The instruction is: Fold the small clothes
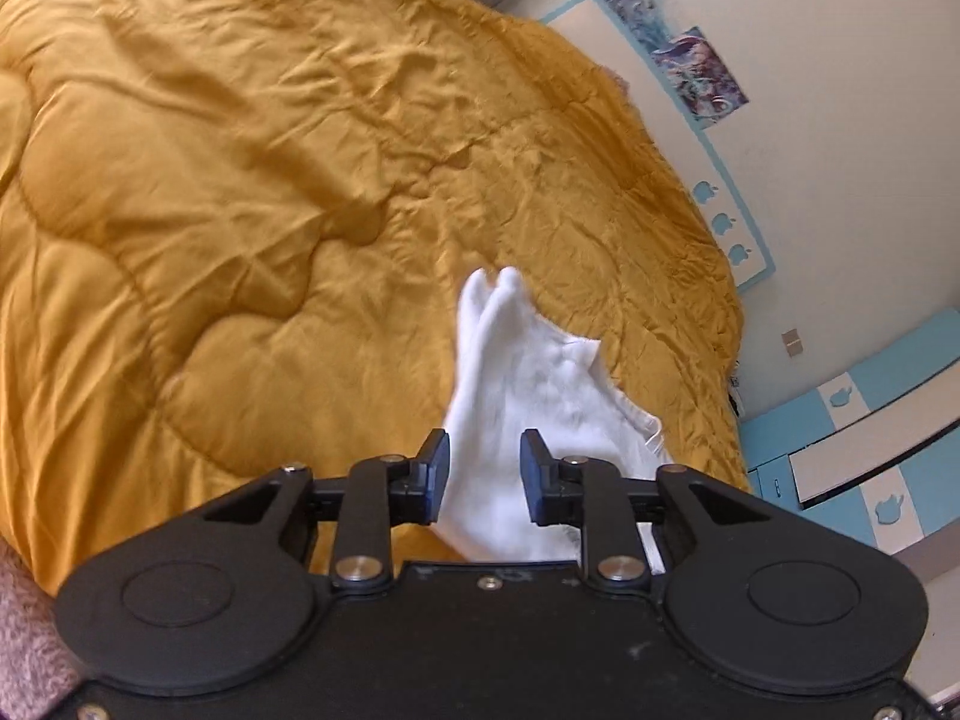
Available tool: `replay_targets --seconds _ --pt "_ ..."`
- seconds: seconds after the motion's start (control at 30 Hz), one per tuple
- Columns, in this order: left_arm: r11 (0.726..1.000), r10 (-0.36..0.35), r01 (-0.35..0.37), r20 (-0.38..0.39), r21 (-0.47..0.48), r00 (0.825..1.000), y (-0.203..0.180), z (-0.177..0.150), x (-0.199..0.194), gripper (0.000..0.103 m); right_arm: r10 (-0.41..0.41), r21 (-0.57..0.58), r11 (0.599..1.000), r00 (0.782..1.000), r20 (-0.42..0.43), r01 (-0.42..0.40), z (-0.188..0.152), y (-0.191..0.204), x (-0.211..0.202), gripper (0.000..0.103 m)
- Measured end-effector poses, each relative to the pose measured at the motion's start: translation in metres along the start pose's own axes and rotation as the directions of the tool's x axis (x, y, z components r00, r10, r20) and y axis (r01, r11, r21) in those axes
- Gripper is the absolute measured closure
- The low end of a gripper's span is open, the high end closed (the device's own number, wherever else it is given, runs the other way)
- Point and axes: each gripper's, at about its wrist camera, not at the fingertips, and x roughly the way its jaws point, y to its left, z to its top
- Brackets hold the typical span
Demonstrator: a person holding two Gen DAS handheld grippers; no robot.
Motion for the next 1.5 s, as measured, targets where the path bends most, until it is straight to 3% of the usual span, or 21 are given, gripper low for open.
replay_targets --seconds 0.13,0.23,0.3,0.43,0.5,0.6,0.67,0.77,0.87,0.93,1.03,1.2,1.3,1.5 --pt "0.986 -0.133 0.137 -0.048 0.092 0.99 -0.053 -0.011 0.039 0.069 0.145 -0.198 0.967 0.985 -0.095 -0.162 -0.036 0.069 0.04 0.057" --pt "0.976 -0.185 0.198 -0.133 0.093 0.974 -0.076 -0.04 0.081 0.068 0.217 -0.242 0.932 0.949 -0.228 -0.271 -0.084 0.101 0.079 0.056" --pt "0.978 -0.167 0.186 -0.179 0.098 0.97 -0.081 -0.057 0.103 0.068 0.217 -0.27 0.918 0.939 -0.267 -0.289 -0.108 0.108 0.098 0.057" --pt "0.984 -0.046 0.078 -0.195 0.16 0.98 -0.07 -0.078 0.129 0.068 0.163 -0.289 0.924 0.942 -0.294 -0.25 -0.132 0.102 0.12 0.058" --pt "0.992 -0.042 0.062 -0.17 0.112 0.984 -0.047 -0.073 0.123 0.068 0.139 -0.287 0.933 0.955 -0.261 -0.215 -0.124 0.086 0.113 0.066" --pt "0.996 -0.087 0.087 -0.122 -0.007 0.989 -0.009 -0.056 0.103 0.068 0.091 -0.252 0.959 0.984 -0.154 -0.129 -0.096 0.052 0.089 0.066" --pt "0.999 -0.032 0.031 -0.064 -0.018 0.997 0.01 -0.046 0.085 0.068 0.016 -0.231 0.972 0.998 -0.055 -0.028 -0.072 0.023 0.069 0.066" --pt "0.999 0.008 -0.008 -0.013 -0.044 1.0 0.037 -0.032 0.063 0.066 -0.067 -0.154 0.986 0.997 0.028 0.071 -0.037 -0.023 0.044 0.067" --pt "0.997 0.031 -0.031 -0.002 -0.064 1.0 0.051 -0.023 0.052 0.074 -0.115 -0.082 0.989 0.991 0.062 0.12 -0.017 -0.052 0.028 0.068" --pt "0.996 0.062 -0.062 0.001 -0.065 0.998 0.05 -0.018 0.05 0.075 -0.157 -0.064 0.985 0.985 0.071 0.161 -0.01 -0.056 0.023 0.063" --pt "0.999 0.047 -0.046 0.026 -0.008 0.999 0.034 -0.001 0.051 0.066 -0.102 -0.022 0.994 0.99 0.095 0.105 0.0 -0.046 0.022 0.06" --pt "0.993 0.0 -0.007 0.057 0.119 0.998 0.002 0.038 0.094 0.064 -0.025 -0.221 0.974 0.994 0.109 0.049 0.028 0.008 0.066 0.049" --pt "0.984 0.008 -0.017 0.054 0.175 0.998 -0.014 0.059 0.136 0.063 -0.03 -0.331 0.942 0.996 0.081 0.056 0.039 0.032 0.112 0.049" --pt "0.938 0.145 -0.152 0.045 0.313 0.988 -0.027 0.074 0.213 0.063 -0.13 -0.428 0.893 0.99 0.053 0.14 0.047 0.05 0.186 0.049"
